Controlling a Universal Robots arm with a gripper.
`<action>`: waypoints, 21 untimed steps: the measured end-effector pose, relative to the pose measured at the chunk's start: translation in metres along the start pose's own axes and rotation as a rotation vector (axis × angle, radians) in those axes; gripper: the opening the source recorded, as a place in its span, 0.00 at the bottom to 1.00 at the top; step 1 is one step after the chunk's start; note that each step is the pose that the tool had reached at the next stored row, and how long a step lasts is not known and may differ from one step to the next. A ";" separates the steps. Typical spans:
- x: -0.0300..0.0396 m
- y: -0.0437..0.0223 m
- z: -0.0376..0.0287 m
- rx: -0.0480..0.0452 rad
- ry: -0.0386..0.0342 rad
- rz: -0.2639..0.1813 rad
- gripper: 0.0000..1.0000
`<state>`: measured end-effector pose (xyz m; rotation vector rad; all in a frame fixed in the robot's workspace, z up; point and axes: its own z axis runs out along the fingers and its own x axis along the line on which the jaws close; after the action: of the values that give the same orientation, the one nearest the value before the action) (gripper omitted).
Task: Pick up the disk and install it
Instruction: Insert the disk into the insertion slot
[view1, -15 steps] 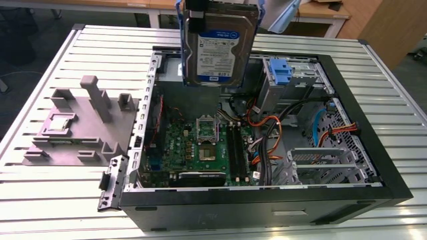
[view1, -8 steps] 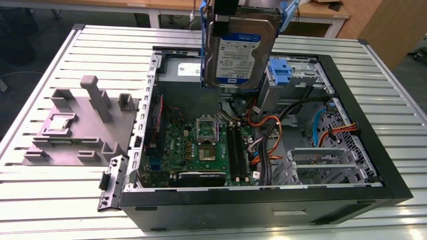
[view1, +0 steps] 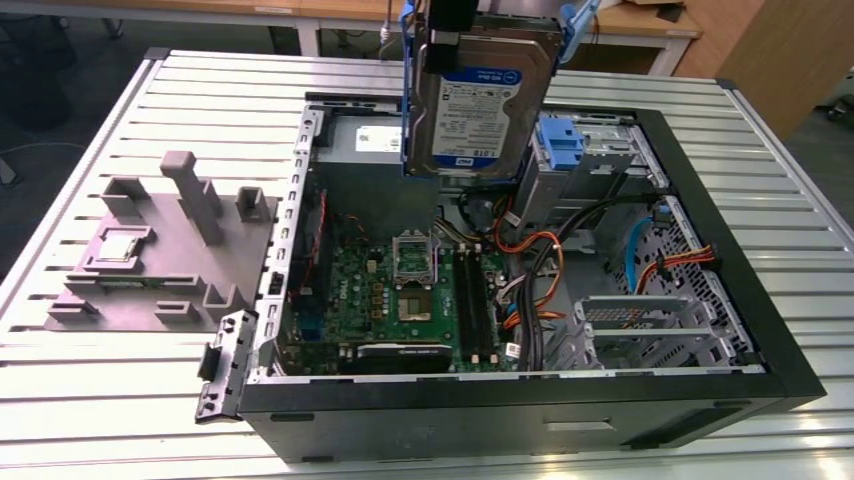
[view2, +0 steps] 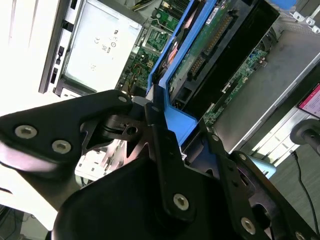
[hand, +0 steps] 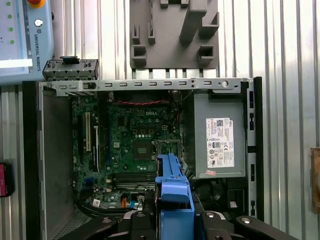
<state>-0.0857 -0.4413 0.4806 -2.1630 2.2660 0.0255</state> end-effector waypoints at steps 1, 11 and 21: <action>0.0000 0.0000 0.0000 0.0000 0.0000 0.000 0.36; 0.0037 -0.0003 0.0001 0.0000 0.0000 0.000 0.36; 0.0219 -0.0011 -0.0002 0.0002 0.0022 0.000 0.36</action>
<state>-0.0856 -0.4632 0.4804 -2.1641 2.2670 0.0230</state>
